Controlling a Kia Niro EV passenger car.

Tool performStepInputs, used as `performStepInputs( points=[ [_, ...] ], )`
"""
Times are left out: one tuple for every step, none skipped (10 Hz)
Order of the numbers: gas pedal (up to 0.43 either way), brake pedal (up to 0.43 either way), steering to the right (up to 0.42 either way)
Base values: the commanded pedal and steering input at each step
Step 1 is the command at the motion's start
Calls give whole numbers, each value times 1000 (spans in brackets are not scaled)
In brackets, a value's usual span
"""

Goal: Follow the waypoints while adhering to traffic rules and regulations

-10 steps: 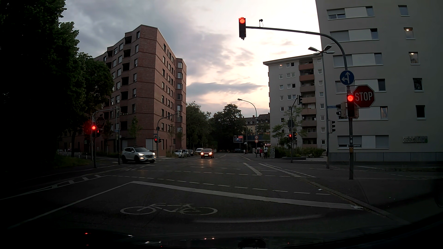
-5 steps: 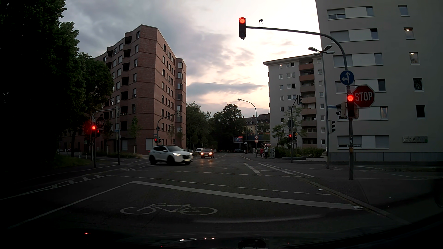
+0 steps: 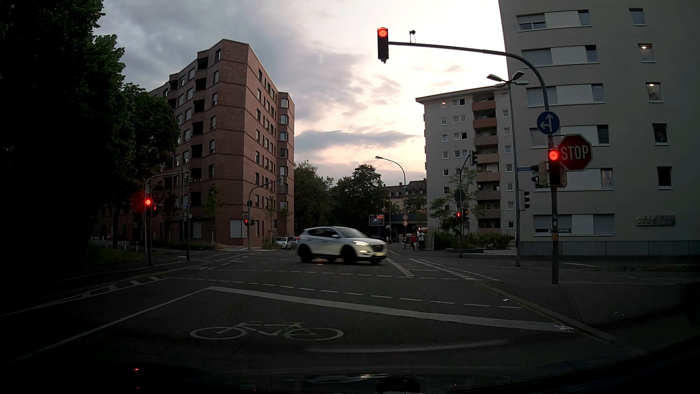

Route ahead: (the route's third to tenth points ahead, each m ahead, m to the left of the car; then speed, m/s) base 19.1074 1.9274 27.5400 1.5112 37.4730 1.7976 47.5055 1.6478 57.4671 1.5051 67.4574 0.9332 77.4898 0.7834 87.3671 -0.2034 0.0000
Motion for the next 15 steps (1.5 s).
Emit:
performStepInputs(
  points=[
    [0, 201, -11],
    [0, 201, -11],
    [0, 201, -11],
    [0, 201, -11],
    [0, 201, -11],
    [0, 201, -11],
    [0, 195, -11],
    [0, 201, -11],
    [0, 195, -11],
    [0, 195, -10],
    [0, 201, -9],
    [0, 201, -9],
    [0, 201, -9],
    [0, 201, -8],
    [0, 201, -8]
  ],
)
